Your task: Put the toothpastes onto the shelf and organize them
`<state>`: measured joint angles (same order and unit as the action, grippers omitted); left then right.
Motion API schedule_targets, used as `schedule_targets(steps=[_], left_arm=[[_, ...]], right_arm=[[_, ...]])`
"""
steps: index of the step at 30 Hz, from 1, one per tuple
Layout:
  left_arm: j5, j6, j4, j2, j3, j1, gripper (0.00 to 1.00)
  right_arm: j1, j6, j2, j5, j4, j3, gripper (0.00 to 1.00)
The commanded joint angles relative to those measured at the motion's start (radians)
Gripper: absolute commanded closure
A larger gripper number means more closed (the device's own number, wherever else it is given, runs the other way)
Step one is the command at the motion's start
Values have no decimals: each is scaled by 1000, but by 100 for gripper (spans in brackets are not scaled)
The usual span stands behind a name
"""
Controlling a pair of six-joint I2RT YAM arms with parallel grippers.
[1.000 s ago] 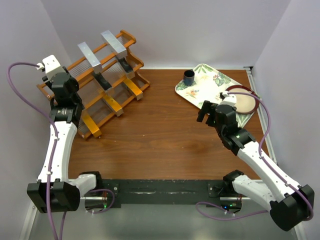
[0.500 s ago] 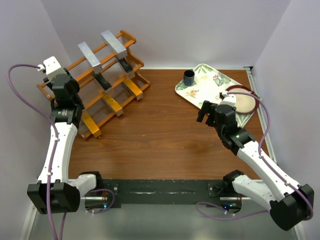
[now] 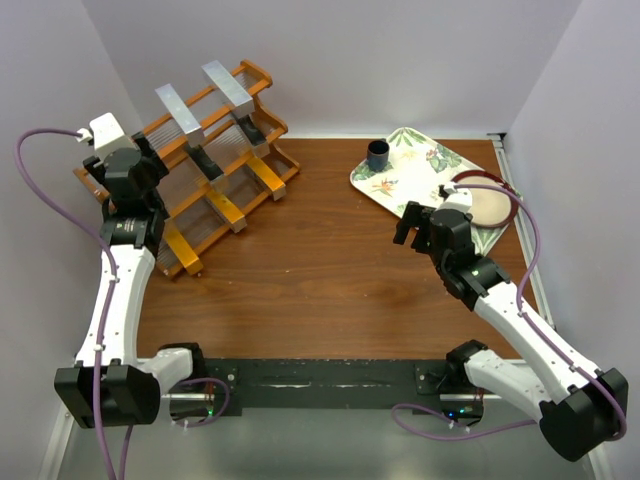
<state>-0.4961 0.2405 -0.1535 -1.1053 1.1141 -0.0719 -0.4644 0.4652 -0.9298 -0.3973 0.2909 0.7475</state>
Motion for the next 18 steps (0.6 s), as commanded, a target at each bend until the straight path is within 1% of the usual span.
schedule_targets(steps=[1, 3, 4, 6, 7, 8, 10, 13, 14, 16, 17, 18], left_arm=[[33, 16, 17, 33, 9, -9, 22], [60, 16, -7, 53, 30, -8, 18], [73, 16, -17, 62, 36, -8, 12], [108, 10, -27, 100, 46, -8, 7], [117, 8, -35, 114, 50, -9, 2], [125, 3, -41, 145, 53, -6, 0], [142, -4, -66, 176, 64, -3, 0], [137, -58, -72, 252, 56, 59, 0], [131, -88, -67, 307, 49, 113, 0], [120, -112, -46, 376, 15, 155, 0], [122, -124, -40, 445, 6, 184, 0], [142, -130, -43, 479, -8, 188, 0]], right_arm=[[-2, -17, 8, 8, -36, 9, 2], [-2, -19, 8, 3, -32, 12, 2], [-3, -19, 11, 3, -29, 16, 2], [-2, -19, 14, -2, -18, 21, 2], [-2, -19, 16, -6, -16, 23, 2], [-2, -17, 19, -8, -15, 24, 2], [-2, -16, 25, -20, -9, 32, 2], [0, -10, 40, -41, 22, 58, 2], [-2, -8, 45, -49, 42, 62, 2], [-2, -5, 66, -60, 57, 76, 2], [-2, -2, 75, -63, 66, 78, 1], [-2, 1, 83, -64, 73, 81, 2]])
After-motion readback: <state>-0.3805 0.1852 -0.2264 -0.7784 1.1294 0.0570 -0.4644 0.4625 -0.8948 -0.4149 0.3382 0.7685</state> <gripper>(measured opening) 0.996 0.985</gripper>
